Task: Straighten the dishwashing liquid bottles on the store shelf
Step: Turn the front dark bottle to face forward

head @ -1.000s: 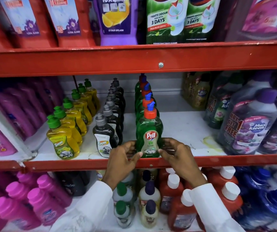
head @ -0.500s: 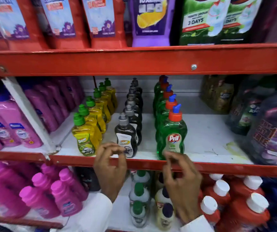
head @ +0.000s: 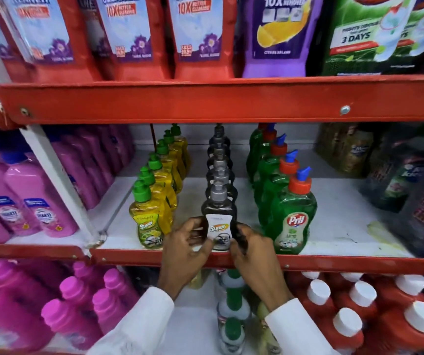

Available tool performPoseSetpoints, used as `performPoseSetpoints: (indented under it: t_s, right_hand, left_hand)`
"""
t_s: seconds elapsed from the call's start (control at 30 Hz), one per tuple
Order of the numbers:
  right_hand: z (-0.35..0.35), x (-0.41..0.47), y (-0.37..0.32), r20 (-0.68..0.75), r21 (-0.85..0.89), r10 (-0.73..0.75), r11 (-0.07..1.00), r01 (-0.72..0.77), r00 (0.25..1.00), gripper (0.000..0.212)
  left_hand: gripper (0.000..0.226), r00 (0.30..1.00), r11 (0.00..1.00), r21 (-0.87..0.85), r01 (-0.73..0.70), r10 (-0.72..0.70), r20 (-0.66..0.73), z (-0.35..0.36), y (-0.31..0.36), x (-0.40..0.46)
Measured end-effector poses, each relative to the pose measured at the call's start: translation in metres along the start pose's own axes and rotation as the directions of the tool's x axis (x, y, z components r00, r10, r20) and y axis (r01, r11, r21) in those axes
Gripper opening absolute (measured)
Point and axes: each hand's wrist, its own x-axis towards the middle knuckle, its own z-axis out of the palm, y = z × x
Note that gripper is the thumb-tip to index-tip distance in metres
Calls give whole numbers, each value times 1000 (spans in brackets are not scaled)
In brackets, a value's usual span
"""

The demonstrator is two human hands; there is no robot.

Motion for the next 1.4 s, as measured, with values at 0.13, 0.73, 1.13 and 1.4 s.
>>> performPoseSetpoints:
  t_s: [0.13,0.73,1.13,1.4]
  right_hand:
    - [1,-1,-2,-28,0,29,1000,-29,999,29]
    - [43,-28,-53,-493,141,-27,984,110,870,17]
    - [104,27,-72,78,82,-64,995,58,995,29]
    - [109,25,-66,107,115,42,992,-55,993,28]
  left_hand:
    - [49,999,996,-86,-12,15,31,0,-1,1]
    - [14,925,990,-32,-141,120,-360,-78,-28,-31]
    - [49,991,995,4,97,-96,92,-119,-83,15]
    - [41,987,996,-34,77,-72,141,-123,-94,15]
